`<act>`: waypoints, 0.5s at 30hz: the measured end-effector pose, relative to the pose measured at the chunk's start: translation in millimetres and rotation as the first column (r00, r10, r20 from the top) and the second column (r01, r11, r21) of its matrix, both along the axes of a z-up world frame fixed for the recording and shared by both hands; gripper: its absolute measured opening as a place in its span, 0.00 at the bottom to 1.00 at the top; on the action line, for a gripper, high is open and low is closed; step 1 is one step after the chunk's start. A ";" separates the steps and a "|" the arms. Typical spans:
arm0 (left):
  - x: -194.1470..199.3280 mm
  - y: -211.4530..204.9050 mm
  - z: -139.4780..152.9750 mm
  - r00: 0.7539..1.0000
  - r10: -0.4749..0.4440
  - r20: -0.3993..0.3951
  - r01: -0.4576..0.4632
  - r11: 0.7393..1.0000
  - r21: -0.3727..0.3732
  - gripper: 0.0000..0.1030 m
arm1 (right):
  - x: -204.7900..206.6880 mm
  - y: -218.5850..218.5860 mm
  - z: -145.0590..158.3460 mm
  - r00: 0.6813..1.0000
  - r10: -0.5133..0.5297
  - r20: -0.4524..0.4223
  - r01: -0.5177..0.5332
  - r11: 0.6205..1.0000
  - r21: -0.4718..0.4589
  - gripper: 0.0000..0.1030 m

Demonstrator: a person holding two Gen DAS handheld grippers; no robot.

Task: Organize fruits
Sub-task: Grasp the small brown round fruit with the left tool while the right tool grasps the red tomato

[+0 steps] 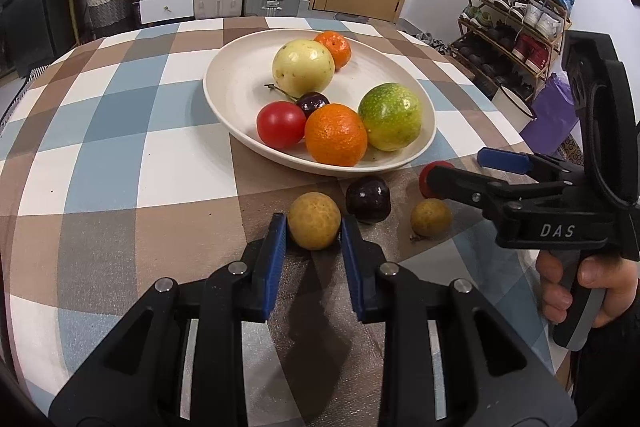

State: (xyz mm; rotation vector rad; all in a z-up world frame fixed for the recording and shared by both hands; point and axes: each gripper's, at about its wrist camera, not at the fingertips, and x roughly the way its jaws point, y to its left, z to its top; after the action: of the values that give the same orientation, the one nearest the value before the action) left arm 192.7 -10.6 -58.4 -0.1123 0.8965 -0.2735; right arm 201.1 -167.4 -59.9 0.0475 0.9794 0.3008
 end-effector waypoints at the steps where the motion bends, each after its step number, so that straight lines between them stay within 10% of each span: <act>1: 0.2 0.5 -0.2 1.000 0.003 -0.002 -0.003 1.000 0.000 0.24 | -1.4 -2.6 1.9 1.000 -0.005 0.004 0.005 1.000 -0.004 0.99; 7: 0.3 1.7 -0.5 1.000 0.007 -0.003 -0.007 1.000 0.001 0.24 | -10.6 -6.5 4.7 1.000 0.023 0.015 -0.023 1.000 -0.018 0.95; 15: -0.3 1.2 -0.4 1.000 0.005 -0.002 -0.005 1.000 0.005 0.24 | -18.0 3.7 3.4 0.995 0.100 0.017 -0.100 0.995 0.012 0.59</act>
State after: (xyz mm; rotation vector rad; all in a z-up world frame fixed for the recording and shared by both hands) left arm 192.4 -9.4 -58.8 -0.1104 0.8986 -0.2663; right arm 183.1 -163.7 -56.5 0.0081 0.9653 0.3988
